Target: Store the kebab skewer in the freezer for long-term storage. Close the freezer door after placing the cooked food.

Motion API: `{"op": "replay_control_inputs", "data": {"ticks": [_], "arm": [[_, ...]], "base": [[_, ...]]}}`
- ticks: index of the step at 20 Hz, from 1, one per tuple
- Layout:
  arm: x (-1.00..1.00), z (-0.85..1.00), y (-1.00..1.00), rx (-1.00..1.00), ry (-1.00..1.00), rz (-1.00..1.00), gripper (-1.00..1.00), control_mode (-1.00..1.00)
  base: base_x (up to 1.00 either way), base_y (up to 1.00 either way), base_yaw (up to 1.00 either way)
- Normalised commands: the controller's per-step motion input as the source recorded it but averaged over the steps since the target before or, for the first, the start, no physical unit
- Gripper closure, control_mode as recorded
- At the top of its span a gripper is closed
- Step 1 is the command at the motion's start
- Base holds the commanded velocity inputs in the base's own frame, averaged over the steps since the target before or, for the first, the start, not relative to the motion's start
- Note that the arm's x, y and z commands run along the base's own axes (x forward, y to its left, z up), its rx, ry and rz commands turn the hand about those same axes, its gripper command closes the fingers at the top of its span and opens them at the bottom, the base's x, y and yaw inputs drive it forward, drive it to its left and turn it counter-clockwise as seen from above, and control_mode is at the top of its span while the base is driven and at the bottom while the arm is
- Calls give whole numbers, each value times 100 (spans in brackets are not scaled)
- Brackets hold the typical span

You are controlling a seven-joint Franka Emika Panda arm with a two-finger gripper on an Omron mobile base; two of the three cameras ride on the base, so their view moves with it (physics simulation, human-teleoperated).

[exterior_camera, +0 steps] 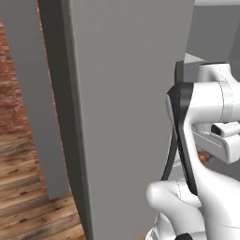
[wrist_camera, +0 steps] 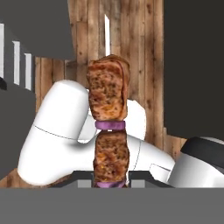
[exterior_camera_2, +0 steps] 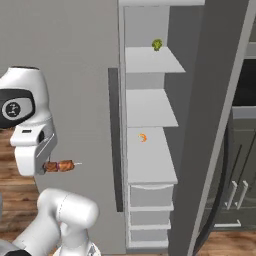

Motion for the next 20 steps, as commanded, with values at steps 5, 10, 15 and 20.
{"op": "replay_control_inputs", "data": {"ticks": [5,10,15,20], "arm": [[0,0,0,0,0,0,100,100],[0,0,0,0,0,0,100,100],[0,0,0,0,0,0,100,100],[0,0,0,0,0,0,100,100]], "base": [[-21,-30,8],[0,-38,12],[0,-36,13],[0,-34,8]]}}
